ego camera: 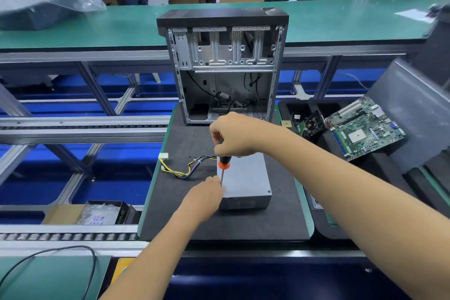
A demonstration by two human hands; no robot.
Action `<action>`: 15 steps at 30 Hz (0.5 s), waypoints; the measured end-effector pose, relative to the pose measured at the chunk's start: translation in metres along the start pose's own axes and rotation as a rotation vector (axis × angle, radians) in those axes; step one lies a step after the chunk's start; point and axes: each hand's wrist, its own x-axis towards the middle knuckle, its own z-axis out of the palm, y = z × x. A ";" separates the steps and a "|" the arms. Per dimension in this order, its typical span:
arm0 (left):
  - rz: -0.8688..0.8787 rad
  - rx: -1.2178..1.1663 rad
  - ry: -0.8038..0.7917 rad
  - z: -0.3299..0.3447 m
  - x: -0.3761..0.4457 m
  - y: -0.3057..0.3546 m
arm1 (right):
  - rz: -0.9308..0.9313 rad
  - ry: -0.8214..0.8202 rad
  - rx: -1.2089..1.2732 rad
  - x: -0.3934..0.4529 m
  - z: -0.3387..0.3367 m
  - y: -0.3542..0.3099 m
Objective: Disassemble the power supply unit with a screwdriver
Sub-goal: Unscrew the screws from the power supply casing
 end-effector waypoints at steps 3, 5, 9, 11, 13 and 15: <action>-0.096 0.013 -0.006 0.003 0.003 0.006 | 0.006 0.003 -0.016 -0.001 0.000 0.002; -0.167 -0.002 -0.022 0.001 0.002 0.010 | 0.014 0.009 -0.003 -0.002 0.001 0.004; -0.185 0.023 0.007 -0.002 0.001 0.014 | 0.026 0.012 -0.001 -0.003 0.005 0.007; -0.197 0.005 0.026 -0.004 0.002 0.013 | 0.024 0.005 -0.010 -0.003 0.006 0.008; -0.213 -0.048 0.058 -0.005 0.003 0.012 | 0.029 0.004 -0.006 -0.002 0.006 0.009; -0.237 -0.142 0.074 -0.009 0.004 0.011 | 0.035 0.008 -0.002 -0.002 0.006 0.010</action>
